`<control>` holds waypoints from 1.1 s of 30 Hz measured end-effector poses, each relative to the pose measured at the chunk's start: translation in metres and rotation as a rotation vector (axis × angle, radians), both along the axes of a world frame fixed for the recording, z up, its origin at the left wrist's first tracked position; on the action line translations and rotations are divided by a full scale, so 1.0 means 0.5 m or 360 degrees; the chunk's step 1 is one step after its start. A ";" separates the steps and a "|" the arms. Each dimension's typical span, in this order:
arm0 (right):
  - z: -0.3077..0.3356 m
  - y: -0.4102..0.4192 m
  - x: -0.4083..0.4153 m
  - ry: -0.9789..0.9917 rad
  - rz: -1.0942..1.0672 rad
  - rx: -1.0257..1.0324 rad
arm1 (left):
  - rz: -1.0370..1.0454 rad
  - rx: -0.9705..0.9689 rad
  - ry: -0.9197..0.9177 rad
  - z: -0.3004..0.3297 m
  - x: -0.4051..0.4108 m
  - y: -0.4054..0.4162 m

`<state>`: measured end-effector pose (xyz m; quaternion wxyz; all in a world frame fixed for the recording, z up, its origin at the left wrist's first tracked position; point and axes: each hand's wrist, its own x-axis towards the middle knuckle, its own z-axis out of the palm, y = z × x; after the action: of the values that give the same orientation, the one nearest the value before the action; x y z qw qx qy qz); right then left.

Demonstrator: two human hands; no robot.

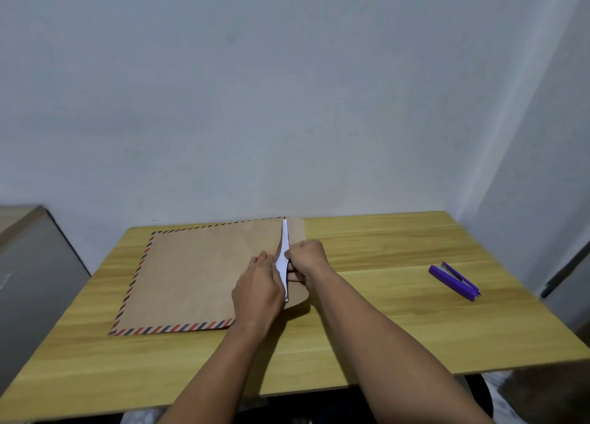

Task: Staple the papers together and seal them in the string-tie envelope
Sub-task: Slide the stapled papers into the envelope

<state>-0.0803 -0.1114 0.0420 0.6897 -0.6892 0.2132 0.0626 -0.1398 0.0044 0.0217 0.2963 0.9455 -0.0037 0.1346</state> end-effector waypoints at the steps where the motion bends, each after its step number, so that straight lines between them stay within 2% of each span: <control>1: -0.001 -0.002 -0.002 0.0000 0.0042 -0.0021 | -0.0007 0.0009 0.0032 -0.004 -0.002 0.003; 5: -0.013 -0.014 -0.005 0.0032 0.0187 -0.0262 | -0.0043 -0.0002 0.0150 -0.015 -0.013 0.015; 9: -0.022 -0.039 -0.017 0.0093 0.0382 -0.0460 | -0.0015 -0.0089 0.0029 -0.012 -0.005 0.054; 12: -0.029 -0.062 -0.024 0.0137 0.0496 -0.0557 | -0.0060 0.0078 0.0024 -0.031 0.026 0.101; 15: -0.037 -0.075 -0.026 0.0136 0.0487 -0.0631 | -0.0295 0.0372 0.0030 -0.047 0.043 0.141; 18: -0.044 -0.077 -0.020 0.0076 0.0422 -0.0607 | -0.0345 0.0429 -0.0095 -0.043 0.026 0.138; 20: -0.045 -0.075 -0.017 0.0027 0.0345 -0.0529 | -0.0279 0.0379 -0.0139 -0.033 0.005 0.110; 26: -0.010 -0.061 -0.034 0.0000 0.0150 -0.0205 | 0.0000 -0.0089 0.0315 0.016 -0.001 0.010; 30: 0.000 -0.049 -0.035 -0.0063 0.0046 -0.0198 | -0.0064 -0.0183 0.0474 0.037 0.017 -0.008; 33: 0.005 -0.039 -0.036 -0.0140 -0.0029 -0.0263 | -0.0170 -0.0176 0.0457 0.050 0.024 -0.017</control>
<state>-0.0984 -0.1310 0.0446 0.6397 -0.7439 0.1932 0.0082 -0.1279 -0.0040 0.0465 0.3520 0.9358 -0.0041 -0.0179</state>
